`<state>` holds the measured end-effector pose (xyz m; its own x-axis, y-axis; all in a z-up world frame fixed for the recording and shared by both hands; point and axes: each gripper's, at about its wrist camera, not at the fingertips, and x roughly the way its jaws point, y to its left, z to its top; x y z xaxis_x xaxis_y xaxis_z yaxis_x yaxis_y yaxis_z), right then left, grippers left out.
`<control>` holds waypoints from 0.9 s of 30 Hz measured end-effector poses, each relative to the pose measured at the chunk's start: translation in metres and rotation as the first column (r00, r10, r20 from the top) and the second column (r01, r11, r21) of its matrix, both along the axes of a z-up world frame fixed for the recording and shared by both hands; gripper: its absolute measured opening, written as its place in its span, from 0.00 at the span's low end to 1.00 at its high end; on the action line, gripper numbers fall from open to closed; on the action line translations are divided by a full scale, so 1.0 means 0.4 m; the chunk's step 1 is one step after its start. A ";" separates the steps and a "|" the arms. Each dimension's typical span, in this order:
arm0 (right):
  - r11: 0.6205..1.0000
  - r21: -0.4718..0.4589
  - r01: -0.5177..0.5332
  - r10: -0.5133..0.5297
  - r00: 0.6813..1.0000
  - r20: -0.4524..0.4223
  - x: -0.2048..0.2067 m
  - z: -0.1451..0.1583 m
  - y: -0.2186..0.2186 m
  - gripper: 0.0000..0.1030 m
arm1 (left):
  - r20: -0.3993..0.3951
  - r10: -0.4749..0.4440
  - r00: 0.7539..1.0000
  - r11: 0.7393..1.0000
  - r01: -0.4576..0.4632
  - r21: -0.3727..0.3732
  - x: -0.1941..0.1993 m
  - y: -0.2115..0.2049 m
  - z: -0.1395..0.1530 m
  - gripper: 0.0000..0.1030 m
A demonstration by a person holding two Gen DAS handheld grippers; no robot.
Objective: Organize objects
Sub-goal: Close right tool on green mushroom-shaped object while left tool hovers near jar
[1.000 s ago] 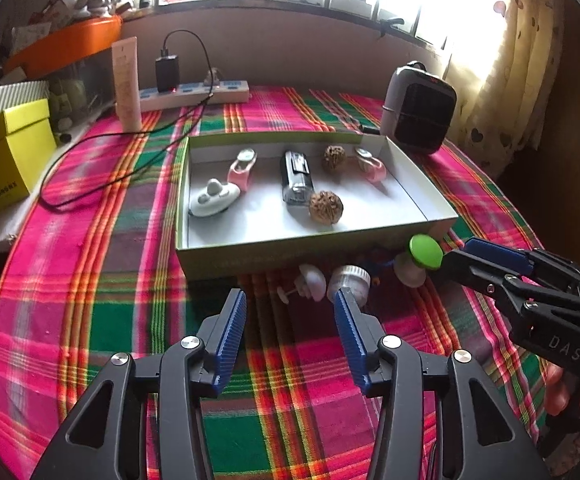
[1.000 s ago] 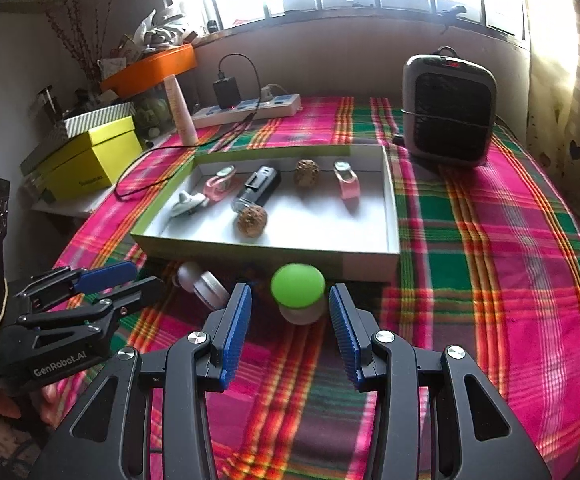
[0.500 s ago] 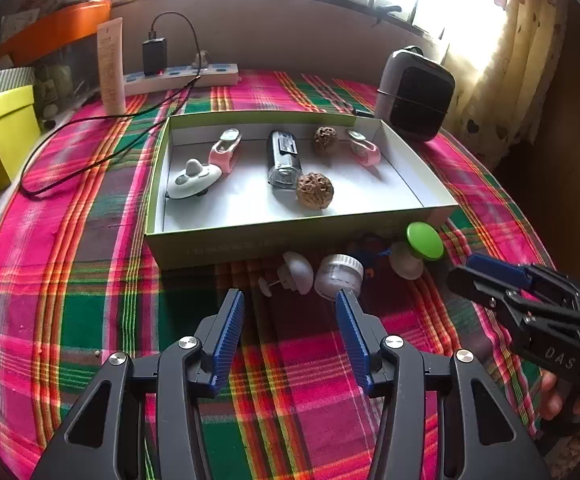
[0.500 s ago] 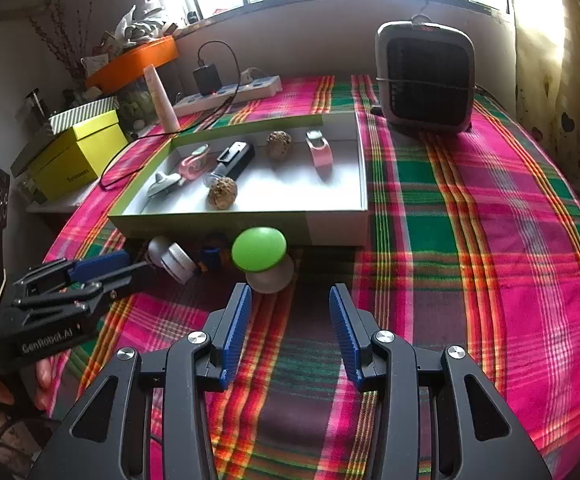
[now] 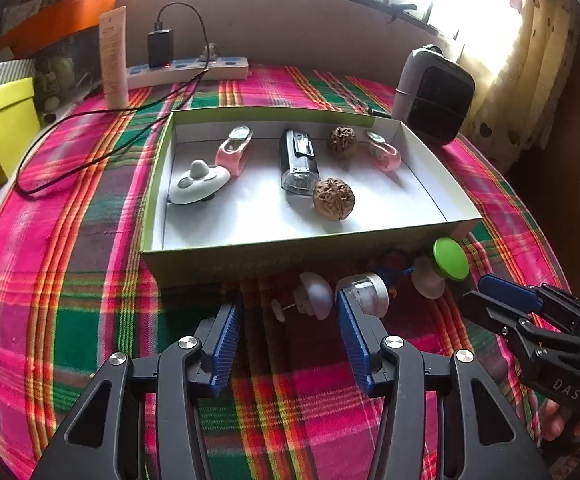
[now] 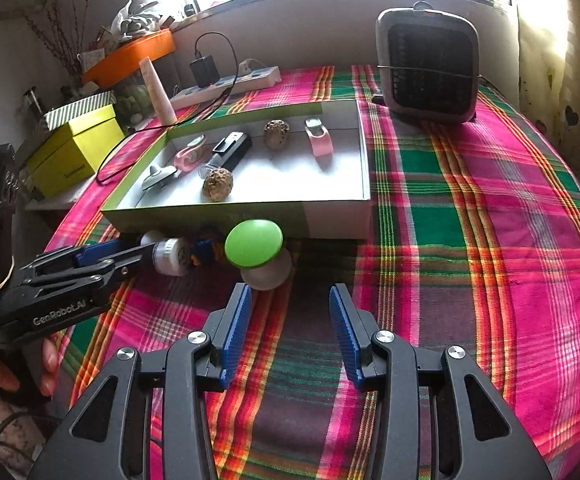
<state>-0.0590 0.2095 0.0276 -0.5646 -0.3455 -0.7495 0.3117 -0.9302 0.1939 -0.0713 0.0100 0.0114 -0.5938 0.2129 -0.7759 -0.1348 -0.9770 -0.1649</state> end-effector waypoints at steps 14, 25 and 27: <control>1.000 0.020 -0.017 0.017 1.000 0.011 -0.011 -0.008 -0.023 0.41 | -0.023 0.007 1.000 1.000 -0.007 -0.005 -0.006 -0.007 -0.001 0.36; 0.999 0.029 -0.021 0.021 1.000 0.015 -0.014 -0.011 -0.035 0.41 | -0.029 0.021 0.999 1.000 -0.022 -0.006 0.001 -0.024 -0.004 0.29; 0.999 0.029 -0.026 0.026 1.000 0.013 -0.015 -0.010 -0.039 0.41 | -0.028 0.024 0.999 1.000 -0.024 0.000 0.005 -0.029 -0.004 0.29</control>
